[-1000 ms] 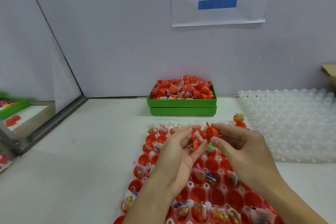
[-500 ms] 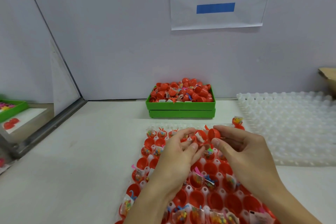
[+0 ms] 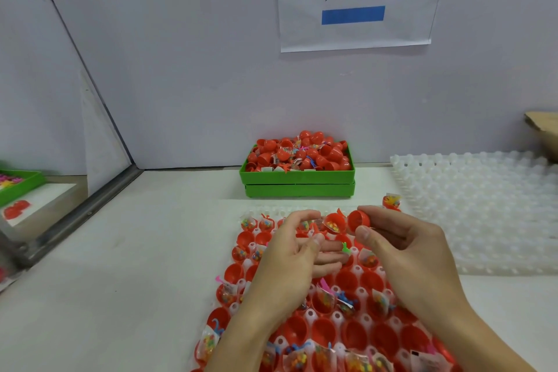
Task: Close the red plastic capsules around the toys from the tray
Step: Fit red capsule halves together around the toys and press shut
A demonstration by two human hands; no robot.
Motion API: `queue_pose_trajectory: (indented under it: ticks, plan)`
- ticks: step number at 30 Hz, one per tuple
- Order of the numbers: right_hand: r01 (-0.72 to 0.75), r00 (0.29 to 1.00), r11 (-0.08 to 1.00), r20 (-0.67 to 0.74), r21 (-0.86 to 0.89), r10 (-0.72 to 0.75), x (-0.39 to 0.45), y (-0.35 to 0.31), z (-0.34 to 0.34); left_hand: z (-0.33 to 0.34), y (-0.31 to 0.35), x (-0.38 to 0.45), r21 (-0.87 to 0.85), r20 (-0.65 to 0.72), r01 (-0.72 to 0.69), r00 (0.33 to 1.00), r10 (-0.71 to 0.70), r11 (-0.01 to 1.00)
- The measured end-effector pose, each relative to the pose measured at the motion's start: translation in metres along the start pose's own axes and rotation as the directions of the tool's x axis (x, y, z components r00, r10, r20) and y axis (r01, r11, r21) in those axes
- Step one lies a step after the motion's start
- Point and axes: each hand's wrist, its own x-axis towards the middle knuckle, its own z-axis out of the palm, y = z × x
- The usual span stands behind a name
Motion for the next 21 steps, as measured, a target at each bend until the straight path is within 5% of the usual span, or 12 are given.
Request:
queue_pose_trajectory:
  ticks: [9,21]
  plan:
    - [0.0,1.0,0.999,0.01,0.042,-0.001,-0.001,-0.002,-0.001,-0.013,0.011,-0.002,0.139,-0.229,-0.261,0.93,0.288,0.955]
    - [0.085,0.995,0.996,0.058,-0.019,-0.084,-0.009,-0.009,0.008,-0.003,0.01,-0.004,0.298,-0.222,-0.247,0.922,0.318,0.922]
